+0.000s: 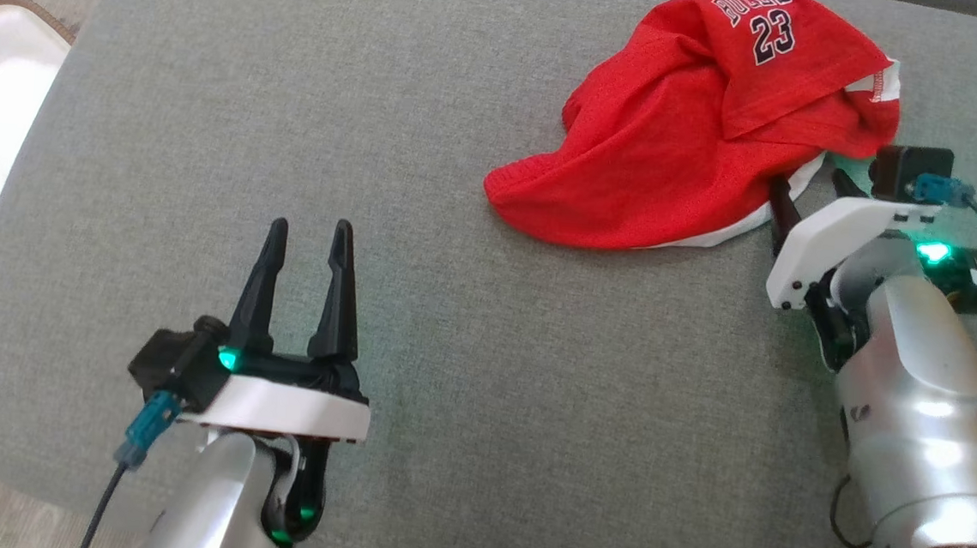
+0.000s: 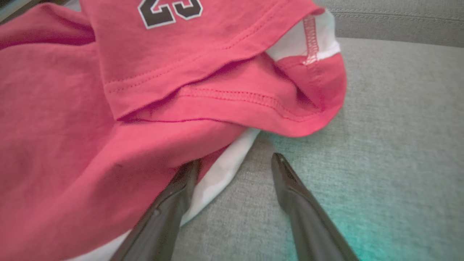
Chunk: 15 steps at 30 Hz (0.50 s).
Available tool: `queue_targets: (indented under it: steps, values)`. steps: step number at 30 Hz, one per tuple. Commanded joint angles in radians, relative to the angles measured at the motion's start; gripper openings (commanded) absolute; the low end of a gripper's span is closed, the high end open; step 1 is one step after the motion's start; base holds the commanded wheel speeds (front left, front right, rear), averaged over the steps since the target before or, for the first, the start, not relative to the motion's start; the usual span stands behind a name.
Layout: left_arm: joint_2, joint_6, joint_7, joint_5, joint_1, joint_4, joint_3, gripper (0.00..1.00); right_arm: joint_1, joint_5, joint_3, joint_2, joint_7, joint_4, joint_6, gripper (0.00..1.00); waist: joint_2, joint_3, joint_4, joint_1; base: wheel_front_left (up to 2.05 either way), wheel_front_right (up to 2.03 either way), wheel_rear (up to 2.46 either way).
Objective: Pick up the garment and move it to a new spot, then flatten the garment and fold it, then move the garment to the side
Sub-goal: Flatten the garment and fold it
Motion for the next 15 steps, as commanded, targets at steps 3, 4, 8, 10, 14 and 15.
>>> queue_targets:
  steps: [3,4,8,10,14,15]
  values:
    - [0.004,0.011,-0.009,-0.007,-0.037,-0.034,0.03,1.0,-0.028,-0.002,0.03,0.014,-0.01,0.041,-0.001,0.0,0.0,0.001,-0.003,-0.0001,0.0,0.0,0.0]
    - [0.004,0.013,-0.009,-0.008,-0.037,-0.033,0.029,1.0,-0.033,0.005,0.043,0.014,-0.025,0.053,-0.001,0.0,0.0,0.0,-0.007,-0.0001,0.0,0.0,0.0]
    - [0.004,0.015,-0.009,0.0,-0.028,-0.026,0.035,1.0,-0.035,0.049,0.101,0.014,-0.114,0.075,-0.001,0.0,0.0,-0.017,-0.041,-0.0001,0.0,0.0,0.0]
    - [0.004,0.013,-0.009,0.009,-0.023,-0.022,0.042,1.0,-0.026,0.085,0.129,0.014,-0.16,0.077,-0.001,0.0,0.0,-0.031,-0.063,-0.0001,0.0,0.0,0.0]
    - [0.004,0.006,-0.01,0.03,-0.01,-0.019,0.063,1.0,0.021,0.15,0.187,0.014,-0.251,0.062,-0.001,0.0,0.0,-0.078,-0.13,-0.0001,0.0,0.0,0.0]
    - [0.004,0.004,-0.01,0.033,-0.007,-0.019,0.067,1.0,0.032,0.159,0.191,0.014,-0.262,0.055,-0.001,0.0,0.0,-0.087,-0.144,-0.0001,0.0,0.0,0.0]
